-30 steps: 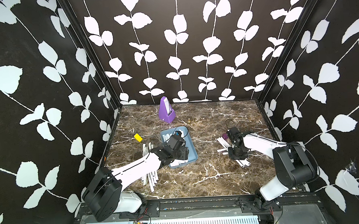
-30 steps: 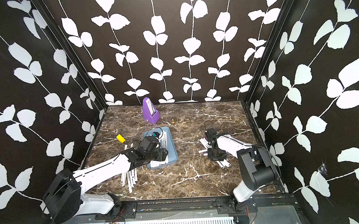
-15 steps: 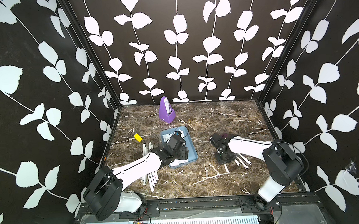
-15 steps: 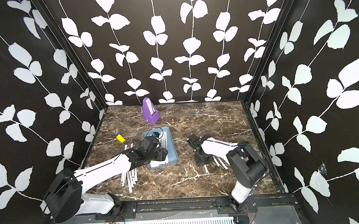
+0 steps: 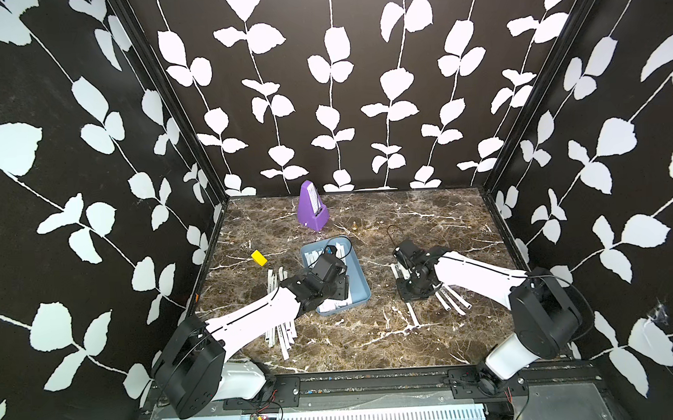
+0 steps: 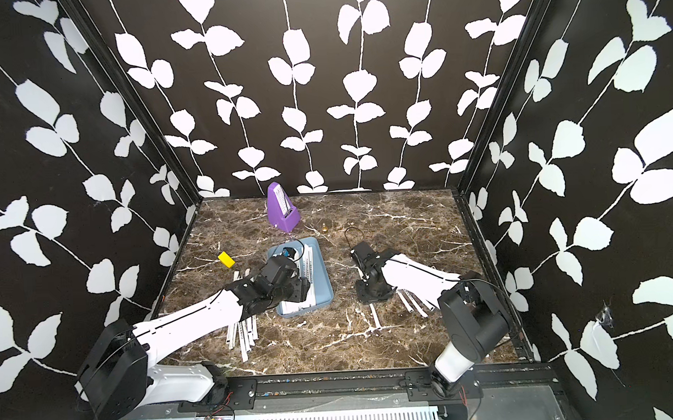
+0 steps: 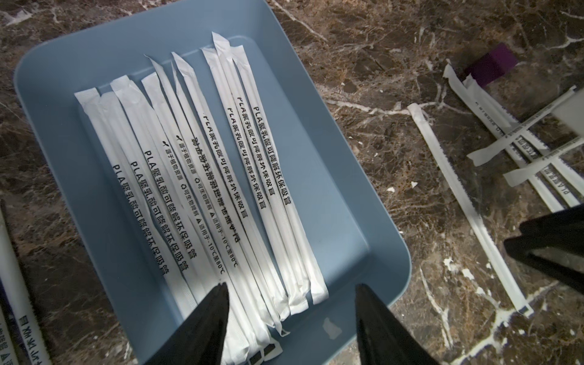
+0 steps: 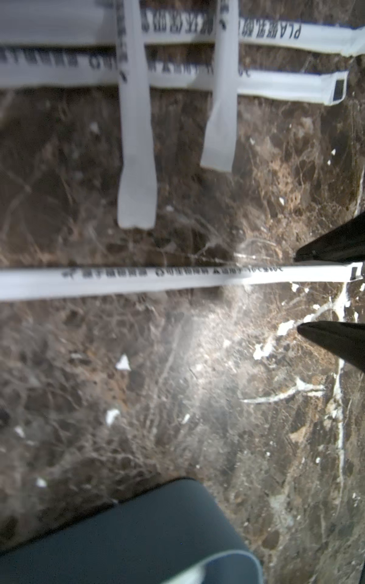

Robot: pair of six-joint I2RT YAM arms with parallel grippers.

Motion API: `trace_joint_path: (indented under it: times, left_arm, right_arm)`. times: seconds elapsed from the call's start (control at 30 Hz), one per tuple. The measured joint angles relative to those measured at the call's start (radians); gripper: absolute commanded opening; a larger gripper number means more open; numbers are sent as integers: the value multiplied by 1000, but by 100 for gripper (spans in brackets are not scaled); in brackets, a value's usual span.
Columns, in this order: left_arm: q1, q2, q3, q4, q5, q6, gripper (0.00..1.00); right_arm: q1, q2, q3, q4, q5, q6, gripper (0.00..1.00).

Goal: Put the straws into the storage box
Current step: Pick up the straw from the center of the board.

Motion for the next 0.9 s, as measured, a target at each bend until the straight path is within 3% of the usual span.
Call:
trace_joint_path:
  times: [0.3, 0.63, 0.9]
  left_arm:
    - [0, 0, -6, -17, -11, 6, 65]
    - [20, -35, -18, -32, -33, 7, 65]
    - [213, -188, -76, -106, -51, 2, 65]
  right_arm:
    - [-11, 114, 32, 33, 13, -18, 29]
    - [4, 171, 72, 42, 22, -29, 3]
    - [82, 153, 188, -5, 42, -34, 0]
